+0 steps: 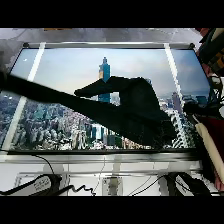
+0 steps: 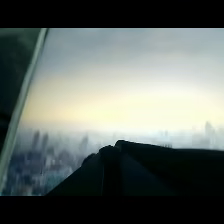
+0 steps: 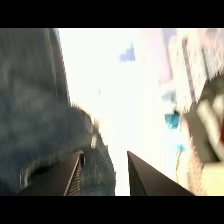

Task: Fold the clothes and pants, and hang the long-sleeved shirts on hangers.

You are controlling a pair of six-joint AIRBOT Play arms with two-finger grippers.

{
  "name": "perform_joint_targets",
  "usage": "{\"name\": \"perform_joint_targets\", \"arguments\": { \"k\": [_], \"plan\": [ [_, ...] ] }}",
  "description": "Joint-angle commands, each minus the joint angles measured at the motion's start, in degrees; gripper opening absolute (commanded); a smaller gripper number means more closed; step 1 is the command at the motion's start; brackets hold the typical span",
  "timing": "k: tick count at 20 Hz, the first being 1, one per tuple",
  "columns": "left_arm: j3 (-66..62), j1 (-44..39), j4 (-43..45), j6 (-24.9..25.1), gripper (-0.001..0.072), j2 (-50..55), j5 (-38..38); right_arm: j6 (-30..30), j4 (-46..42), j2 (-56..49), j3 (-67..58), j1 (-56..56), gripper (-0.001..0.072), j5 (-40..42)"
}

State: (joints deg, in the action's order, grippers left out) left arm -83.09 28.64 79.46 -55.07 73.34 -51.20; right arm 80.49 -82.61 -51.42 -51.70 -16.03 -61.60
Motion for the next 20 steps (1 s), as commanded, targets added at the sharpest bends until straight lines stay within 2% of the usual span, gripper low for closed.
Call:
{"name": "perform_joint_targets", "arguments": {
  "k": [1,4,6,7,12,15,20],
  "plan": [
    [8.35,6.21,7.13,-0.92,0.0038,-0.92,-13.57,-5.81,6.19,0.02,2.71,0.00,0.0264,-15.93],
    [18.38,12.31,7.17,-1.05,0.0038,-0.90,-13.07,-9.16,21.66,0.96,10.25,0.02,0.0257,-23.12],
    [22.47,15.98,8.24,-1.07,0.0039,-0.90,-11.34,-12.94,32.22,1.14,14.99,0.02,0.0258,-23.82],
    [23.45,17.49,8.92,-1.07,0.0039,-0.85,-10.62,-14.34,34.25,1.14,17.00,0.39,0.0257,-23.74],
    [23.78,22.47,9.03,-1.05,0.0040,-0.31,-5.97,-18.84,33.99,1.14,26.51,8.11,0.0242,-24.22],
    [23.76,22.51,8.98,-1.05,0.0040,-0.33,-1.66,-21.35,34.07,1.14,26.38,13.40,0.0034,-26.25],
    [23.65,22.51,9.01,-1.05,0.0041,-0.55,7.91,-21.24,31.43,1.14,26.40,21.97,0.0031,-26.16]
  ]
}}
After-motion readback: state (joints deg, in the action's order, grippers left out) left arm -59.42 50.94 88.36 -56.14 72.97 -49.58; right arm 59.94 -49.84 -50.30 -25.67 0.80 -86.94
